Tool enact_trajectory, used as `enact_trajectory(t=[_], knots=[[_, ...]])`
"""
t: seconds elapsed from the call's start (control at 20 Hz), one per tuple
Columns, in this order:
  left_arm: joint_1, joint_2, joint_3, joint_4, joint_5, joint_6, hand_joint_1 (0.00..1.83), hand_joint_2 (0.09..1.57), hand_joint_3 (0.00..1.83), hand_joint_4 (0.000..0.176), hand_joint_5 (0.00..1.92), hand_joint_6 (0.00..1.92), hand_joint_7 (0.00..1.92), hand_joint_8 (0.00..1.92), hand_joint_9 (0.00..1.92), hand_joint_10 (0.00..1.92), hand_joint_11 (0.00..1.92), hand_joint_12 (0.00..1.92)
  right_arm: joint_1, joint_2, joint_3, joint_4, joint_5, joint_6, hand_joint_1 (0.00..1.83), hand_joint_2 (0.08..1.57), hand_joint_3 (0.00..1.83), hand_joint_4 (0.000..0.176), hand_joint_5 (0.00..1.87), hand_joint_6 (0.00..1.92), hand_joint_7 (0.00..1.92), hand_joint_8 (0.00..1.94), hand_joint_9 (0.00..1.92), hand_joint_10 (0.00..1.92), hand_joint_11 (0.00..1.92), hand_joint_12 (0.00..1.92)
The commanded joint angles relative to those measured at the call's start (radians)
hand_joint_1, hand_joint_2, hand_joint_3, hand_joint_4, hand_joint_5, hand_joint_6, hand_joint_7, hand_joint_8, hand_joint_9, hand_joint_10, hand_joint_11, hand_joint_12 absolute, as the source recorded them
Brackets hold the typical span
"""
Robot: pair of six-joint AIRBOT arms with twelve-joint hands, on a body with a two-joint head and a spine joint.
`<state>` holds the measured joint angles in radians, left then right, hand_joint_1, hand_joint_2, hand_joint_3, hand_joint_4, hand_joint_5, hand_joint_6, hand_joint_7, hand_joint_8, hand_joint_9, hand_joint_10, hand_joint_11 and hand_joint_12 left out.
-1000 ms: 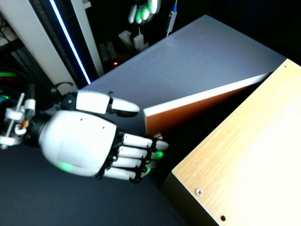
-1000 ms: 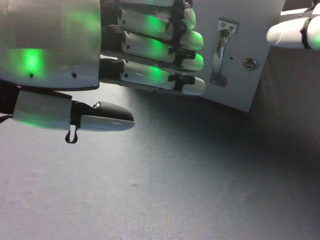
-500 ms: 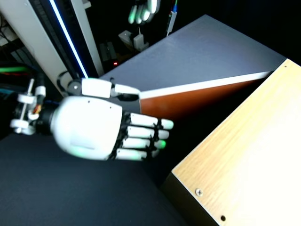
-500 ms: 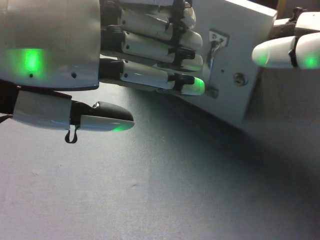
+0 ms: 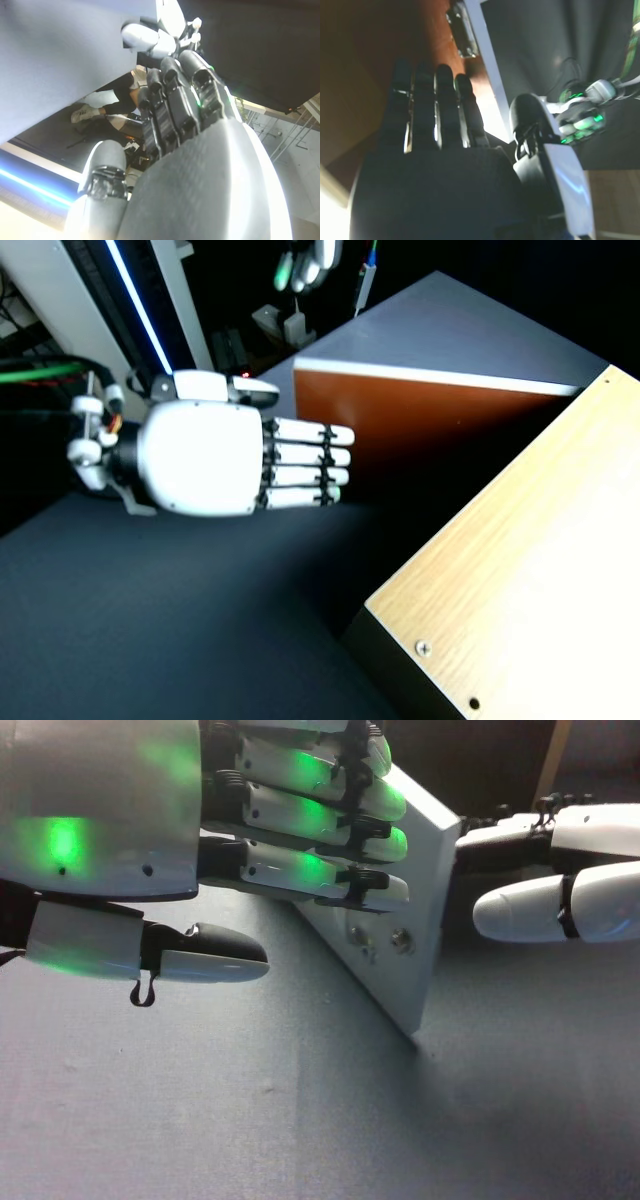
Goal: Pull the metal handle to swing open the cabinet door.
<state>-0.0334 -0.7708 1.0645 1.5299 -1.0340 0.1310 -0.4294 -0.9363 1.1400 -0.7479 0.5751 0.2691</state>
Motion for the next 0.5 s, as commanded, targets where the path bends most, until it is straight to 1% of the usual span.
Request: enact_trajectory(t=[0.0, 0.25, 0.35, 0.45], knots=[[-0.01, 0.004, 0.001, -0.096, -0.021, 0.006, 0.0, 1.57, 0.06, 0.0, 0.42, 0.0, 0.44, 0.0, 0.4, 0.0, 0.02, 0.9, 0.001, 0.0, -0.003, 0.047, 0.112, 0.006, 0.0, 1.56, 0.0, 0.0, 0.23, 0.0, 0.26, 0.0, 0.23, 0.0, 0.0, 0.67], [-0.01, 0.004, 0.001, -0.096, -0.021, 0.006, 0.0, 1.57, 0.06, 0.0, 0.42, 0.0, 0.44, 0.0, 0.4, 0.0, 0.01, 0.9, -0.013, -0.034, -0.005, 0.032, 0.163, 0.003, 0.0, 1.56, 0.0, 0.0, 0.23, 0.0, 0.26, 0.0, 0.23, 0.0, 0.0, 0.67], [-0.01, 0.004, 0.001, -0.096, -0.021, 0.006, 0.0, 1.57, 0.07, 0.0, 0.41, 0.0, 0.43, 0.0, 0.39, 0.0, 0.0, 0.9, -0.014, -0.052, 0.0, 0.031, 0.185, -0.055, 0.0, 1.56, 0.0, 0.0, 0.22, 0.0, 0.26, 0.0, 0.23, 0.0, 0.0, 0.68], [-0.01, 0.004, 0.001, -0.096, -0.021, 0.006, 0.0, 1.57, 0.07, 0.0, 0.41, 0.0, 0.43, 0.0, 0.39, 0.0, 0.01, 0.91, -0.016, -0.071, 0.009, 0.031, 0.215, -0.076, 0.0, 1.56, 0.0, 0.0, 0.22, 0.0, 0.26, 0.0, 0.23, 0.0, 0.0, 0.68]])
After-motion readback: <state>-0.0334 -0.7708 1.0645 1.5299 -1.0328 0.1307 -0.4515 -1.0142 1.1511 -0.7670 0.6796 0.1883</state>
